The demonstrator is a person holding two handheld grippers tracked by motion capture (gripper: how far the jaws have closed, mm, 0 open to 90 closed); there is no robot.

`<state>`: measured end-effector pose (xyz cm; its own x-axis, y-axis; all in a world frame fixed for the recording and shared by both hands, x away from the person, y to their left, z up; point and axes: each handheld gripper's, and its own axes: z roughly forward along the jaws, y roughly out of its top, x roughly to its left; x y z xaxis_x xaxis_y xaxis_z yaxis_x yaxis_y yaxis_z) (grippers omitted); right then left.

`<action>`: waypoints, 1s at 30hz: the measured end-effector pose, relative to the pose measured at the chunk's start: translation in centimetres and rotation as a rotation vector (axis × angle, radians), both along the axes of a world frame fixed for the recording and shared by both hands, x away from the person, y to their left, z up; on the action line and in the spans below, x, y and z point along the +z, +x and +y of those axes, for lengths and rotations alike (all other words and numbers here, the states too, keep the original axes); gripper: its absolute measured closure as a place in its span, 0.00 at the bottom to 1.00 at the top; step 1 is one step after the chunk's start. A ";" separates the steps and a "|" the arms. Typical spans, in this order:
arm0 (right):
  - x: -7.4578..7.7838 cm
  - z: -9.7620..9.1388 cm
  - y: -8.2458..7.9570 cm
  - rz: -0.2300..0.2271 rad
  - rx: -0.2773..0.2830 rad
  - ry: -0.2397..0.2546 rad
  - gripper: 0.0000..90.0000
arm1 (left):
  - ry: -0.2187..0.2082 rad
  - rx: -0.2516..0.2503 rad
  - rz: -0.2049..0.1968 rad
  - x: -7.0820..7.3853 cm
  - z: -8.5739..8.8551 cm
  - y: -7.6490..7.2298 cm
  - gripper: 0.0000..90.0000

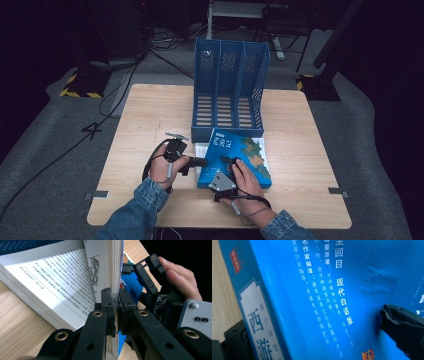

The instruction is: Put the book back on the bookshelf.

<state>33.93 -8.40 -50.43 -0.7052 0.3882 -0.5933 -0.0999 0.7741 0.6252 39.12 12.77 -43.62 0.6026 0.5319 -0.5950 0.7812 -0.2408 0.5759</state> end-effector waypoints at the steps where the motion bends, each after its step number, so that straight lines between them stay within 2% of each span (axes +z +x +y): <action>1: -0.1 0.0 0.0 -0.004 -0.002 0.009 0.00 | 0.002 0.003 -0.004 0.0 0.0 -0.1 0.95; 4: -0.2 0.0 -0.1 -0.007 -0.011 0.023 0.00 | 0.001 0.005 -0.002 0.0 0.0 -0.1 0.95; 9: -0.1 0.2 -0.1 -0.005 -0.015 0.017 0.00 | -0.002 0.012 -0.008 -0.1 0.1 -0.1 0.94; 12: 0.0 0.4 0.2 0.010 -0.019 0.011 0.00 | -0.019 0.040 -0.012 -0.5 0.3 -0.1 0.94; 16: 0.0 0.7 0.3 0.012 -0.035 0.008 0.00 | -0.017 0.058 -0.023 -0.5 0.3 -0.2 0.94; 20: 0.2 1.3 0.4 0.007 -0.045 -0.026 0.00 | -0.011 0.069 -0.033 -0.4 0.3 -0.2 0.94; 25: 0.2 1.6 0.4 -0.001 -0.054 -0.025 0.00 | -0.011 0.071 -0.035 -0.5 0.3 -0.2 0.94; 28: 0.1 1.5 0.4 0.006 -0.050 -0.016 0.02 | -0.011 0.073 -0.034 -0.7 0.4 -0.1 0.93; 30: 0.1 1.4 0.4 0.011 -0.035 -0.011 0.07 | 0.007 0.083 -0.041 -1.0 0.6 0.2 0.91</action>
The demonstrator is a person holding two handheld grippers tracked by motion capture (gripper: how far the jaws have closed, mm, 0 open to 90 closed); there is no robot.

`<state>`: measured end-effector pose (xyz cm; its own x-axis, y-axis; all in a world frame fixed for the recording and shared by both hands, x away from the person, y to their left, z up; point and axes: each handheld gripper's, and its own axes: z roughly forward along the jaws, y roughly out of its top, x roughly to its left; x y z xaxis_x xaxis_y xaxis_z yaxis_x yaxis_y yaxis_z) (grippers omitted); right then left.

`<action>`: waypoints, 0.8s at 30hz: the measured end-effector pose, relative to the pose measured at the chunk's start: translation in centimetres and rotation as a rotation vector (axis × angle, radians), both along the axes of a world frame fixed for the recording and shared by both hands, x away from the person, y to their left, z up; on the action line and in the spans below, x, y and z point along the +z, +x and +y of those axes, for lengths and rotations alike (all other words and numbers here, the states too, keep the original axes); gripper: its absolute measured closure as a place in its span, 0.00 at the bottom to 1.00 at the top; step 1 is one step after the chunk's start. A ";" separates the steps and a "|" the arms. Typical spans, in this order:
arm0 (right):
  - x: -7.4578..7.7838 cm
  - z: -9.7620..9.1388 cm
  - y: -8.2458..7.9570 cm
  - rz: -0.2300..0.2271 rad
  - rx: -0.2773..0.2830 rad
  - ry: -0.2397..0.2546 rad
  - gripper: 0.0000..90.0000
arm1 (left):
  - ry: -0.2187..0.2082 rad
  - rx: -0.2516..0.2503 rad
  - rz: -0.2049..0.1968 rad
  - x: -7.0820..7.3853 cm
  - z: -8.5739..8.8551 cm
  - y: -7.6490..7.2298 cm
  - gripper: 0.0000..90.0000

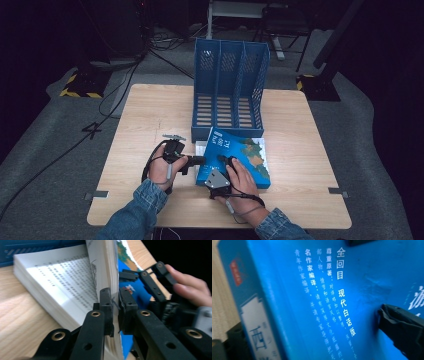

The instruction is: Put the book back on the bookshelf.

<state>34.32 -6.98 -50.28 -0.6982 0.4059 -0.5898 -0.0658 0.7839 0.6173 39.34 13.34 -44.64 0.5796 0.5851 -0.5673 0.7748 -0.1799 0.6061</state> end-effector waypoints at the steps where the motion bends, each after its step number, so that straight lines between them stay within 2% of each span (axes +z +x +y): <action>1: 0.0 0.0 0.0 0.005 0.006 0.001 0.09 | 0.003 0.004 0.002 -0.2 0.1 0.1 0.91; 3: 0.0 0.1 -0.1 0.015 0.018 -0.001 0.14 | 0.015 0.014 0.006 -0.6 0.3 0.4 0.88; 5: 0.1 0.2 -0.1 0.009 0.027 -0.010 0.17 | 0.010 0.021 0.014 -0.8 0.4 0.5 0.86; 7: 0.2 0.3 -0.3 -0.003 0.041 -0.033 0.23 | 0.037 0.026 0.010 -1.1 0.5 0.6 0.82; 9: 0.2 0.5 -0.5 -0.016 0.058 -0.058 0.28 | 0.058 0.028 0.017 -1.5 0.6 0.7 0.77; 10: 0.2 0.6 -0.7 -0.030 0.063 -0.083 0.31 | 0.055 0.028 0.022 -1.7 0.7 0.7 0.72; 11: 0.2 0.6 -0.9 -0.022 0.088 -0.116 0.34 | 0.051 0.032 0.019 -2.0 0.7 0.7 0.70; 13: 0.3 0.7 -1.1 -0.021 0.101 -0.142 0.43 | 0.093 0.049 -0.047 -2.2 0.8 0.4 0.63; 14: 0.3 0.8 -1.2 -0.019 0.099 -0.142 0.44 | 0.095 0.051 -0.058 -2.1 1.0 0.3 0.59; 16: 0.5 0.9 -1.2 -0.020 0.102 -0.149 0.48 | 0.073 0.067 -0.078 -1.8 1.7 0.1 0.54; 17: 0.7 0.9 -1.2 -0.023 0.103 -0.151 0.50 | 0.069 0.081 -0.095 -1.8 2.1 0.0 0.53; 19: 1.0 0.9 -1.3 -0.020 0.099 -0.148 0.53 | 0.072 0.090 -0.104 -1.8 2.5 0.0 0.53; 20: 1.5 0.9 -1.5 -0.018 0.100 -0.142 0.59 | 0.083 0.116 -0.112 -2.1 3.2 0.1 0.52; 21: 1.8 0.8 -1.5 -0.017 0.099 -0.136 0.61 | 0.083 0.116 -0.112 -2.1 3.2 0.1 0.52; 22: 2.2 0.8 -1.5 -0.014 0.097 -0.127 0.62 | 0.102 0.149 -0.123 -2.6 3.9 0.2 0.52; 24: 2.8 0.6 -1.3 0.000 0.088 -0.104 0.64 | 0.140 0.168 -0.140 -2.9 4.3 0.4 0.52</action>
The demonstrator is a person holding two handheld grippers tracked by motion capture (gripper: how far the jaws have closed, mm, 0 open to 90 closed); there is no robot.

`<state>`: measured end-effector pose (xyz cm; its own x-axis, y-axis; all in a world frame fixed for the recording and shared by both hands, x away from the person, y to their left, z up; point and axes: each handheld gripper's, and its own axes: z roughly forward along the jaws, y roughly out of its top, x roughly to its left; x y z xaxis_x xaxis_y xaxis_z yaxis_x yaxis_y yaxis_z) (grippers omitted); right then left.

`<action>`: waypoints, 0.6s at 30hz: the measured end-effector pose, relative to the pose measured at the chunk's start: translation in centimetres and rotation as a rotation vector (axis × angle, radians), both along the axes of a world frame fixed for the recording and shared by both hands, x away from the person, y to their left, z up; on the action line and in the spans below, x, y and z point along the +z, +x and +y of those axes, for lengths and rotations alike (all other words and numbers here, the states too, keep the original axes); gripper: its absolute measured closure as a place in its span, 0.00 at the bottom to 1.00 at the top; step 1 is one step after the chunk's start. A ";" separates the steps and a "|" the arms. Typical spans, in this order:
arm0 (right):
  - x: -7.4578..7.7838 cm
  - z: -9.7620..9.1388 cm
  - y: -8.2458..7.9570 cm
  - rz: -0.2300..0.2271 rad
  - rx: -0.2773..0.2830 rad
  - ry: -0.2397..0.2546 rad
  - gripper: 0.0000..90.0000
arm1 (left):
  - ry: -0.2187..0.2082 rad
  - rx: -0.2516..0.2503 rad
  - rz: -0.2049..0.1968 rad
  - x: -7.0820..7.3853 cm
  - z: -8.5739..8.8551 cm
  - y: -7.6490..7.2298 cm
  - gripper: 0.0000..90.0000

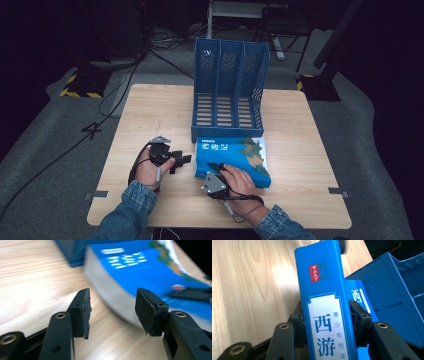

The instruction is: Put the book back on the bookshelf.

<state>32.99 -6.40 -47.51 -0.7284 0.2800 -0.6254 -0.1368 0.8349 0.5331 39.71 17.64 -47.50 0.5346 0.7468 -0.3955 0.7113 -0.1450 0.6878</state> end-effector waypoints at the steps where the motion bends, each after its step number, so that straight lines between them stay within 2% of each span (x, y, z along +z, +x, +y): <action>1: 0.2 -0.1 0.0 0.011 0.001 -0.001 0.64 | 0.024 0.008 -0.014 -0.1 0.1 0.1 0.52; 3: 0.6 -0.2 0.1 0.015 -0.007 0.019 0.65 | 0.066 0.020 -0.037 -0.4 0.3 0.2 0.50; 4: 0.8 -0.4 0.2 0.024 0.005 0.011 0.65 | 0.066 0.020 -0.037 -0.4 0.3 0.2 0.50; 5: 0.8 -0.4 0.2 0.024 0.005 0.011 0.65 | 0.098 0.022 -0.052 -0.6 0.3 0.3 0.50; 6: 0.9 -0.4 0.2 0.031 -0.014 0.047 0.65 | 0.126 0.029 -0.067 -0.8 0.4 0.3 0.49; 9: 2.1 -0.9 0.5 0.070 -0.018 0.083 0.66 | 0.200 0.032 -0.094 -1.5 0.7 0.6 0.47; 18: 5.1 -2.4 1.5 0.149 -0.040 0.180 0.67 | 0.290 0.043 -0.124 -2.3 1.9 1.1 0.43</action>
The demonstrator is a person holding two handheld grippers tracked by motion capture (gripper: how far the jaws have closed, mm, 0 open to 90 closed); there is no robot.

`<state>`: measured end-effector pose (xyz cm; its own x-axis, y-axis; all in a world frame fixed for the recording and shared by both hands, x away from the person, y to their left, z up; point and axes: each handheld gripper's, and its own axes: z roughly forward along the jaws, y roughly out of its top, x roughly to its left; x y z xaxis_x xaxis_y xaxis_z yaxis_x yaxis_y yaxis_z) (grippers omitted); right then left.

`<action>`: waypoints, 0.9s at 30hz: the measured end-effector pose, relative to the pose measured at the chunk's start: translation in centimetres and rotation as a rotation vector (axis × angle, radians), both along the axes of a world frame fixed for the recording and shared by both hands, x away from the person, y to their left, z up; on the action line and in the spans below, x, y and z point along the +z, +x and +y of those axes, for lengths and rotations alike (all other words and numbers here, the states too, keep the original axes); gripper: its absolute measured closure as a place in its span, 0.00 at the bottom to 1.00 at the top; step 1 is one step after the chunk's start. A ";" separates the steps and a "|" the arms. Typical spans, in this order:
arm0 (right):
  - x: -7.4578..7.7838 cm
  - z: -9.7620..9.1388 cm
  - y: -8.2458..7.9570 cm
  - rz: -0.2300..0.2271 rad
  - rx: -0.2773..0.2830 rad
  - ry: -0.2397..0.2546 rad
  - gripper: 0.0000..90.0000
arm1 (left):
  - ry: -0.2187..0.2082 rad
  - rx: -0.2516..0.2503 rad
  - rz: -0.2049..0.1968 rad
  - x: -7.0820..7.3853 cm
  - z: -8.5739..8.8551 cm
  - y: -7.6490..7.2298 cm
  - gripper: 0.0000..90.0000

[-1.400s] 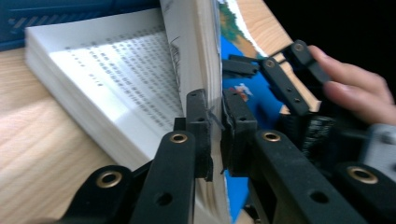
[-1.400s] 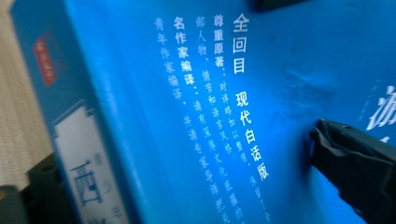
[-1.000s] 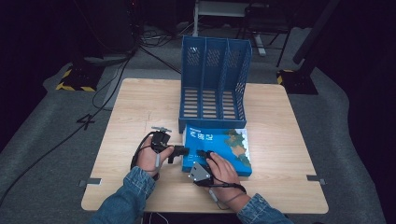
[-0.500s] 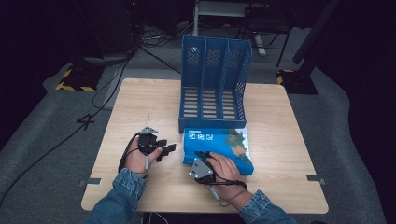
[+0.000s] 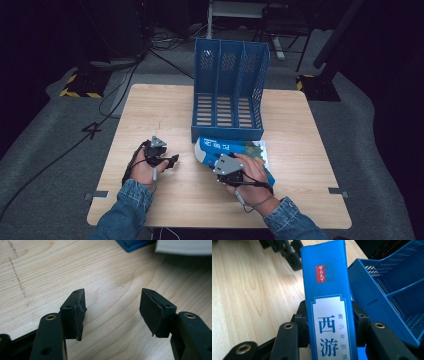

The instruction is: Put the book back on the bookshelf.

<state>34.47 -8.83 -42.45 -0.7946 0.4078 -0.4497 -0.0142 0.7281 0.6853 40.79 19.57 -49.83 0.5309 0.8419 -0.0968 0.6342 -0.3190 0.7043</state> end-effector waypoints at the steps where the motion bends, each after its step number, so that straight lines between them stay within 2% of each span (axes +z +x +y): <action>1: 0.2 -0.1 0.1 0.005 0.000 0.005 0.67 | 0.013 -0.002 0.002 -0.1 0.1 0.0 0.43; 5: 1.3 -0.6 0.3 0.033 -0.013 0.043 0.67 | 0.018 0.003 -0.015 -0.3 0.4 0.2 0.42; 6: 2.1 -1.0 0.4 0.051 -0.023 0.071 0.68 | 0.018 0.005 -0.021 -0.4 0.5 0.2 0.41; 8: 2.4 -1.1 0.4 0.057 -0.023 0.080 0.68 | 0.018 0.009 -0.032 -0.5 0.8 0.4 0.41; 11: 3.7 -1.8 0.6 0.084 -0.035 0.120 0.68 | 0.008 0.029 -0.028 -0.5 1.1 0.4 0.38; 18: 6.3 -3.2 0.9 0.131 -0.064 0.205 0.68 | 0.060 0.049 -0.040 -0.6 1.6 0.7 0.32; 19: 6.3 -3.2 0.9 0.131 -0.064 0.205 0.68 | 0.060 0.049 -0.040 -0.6 1.6 0.7 0.31; 27: 9.4 -5.0 1.1 0.170 -0.101 0.308 0.68 | 0.059 0.051 -0.037 -0.6 1.6 0.8 0.30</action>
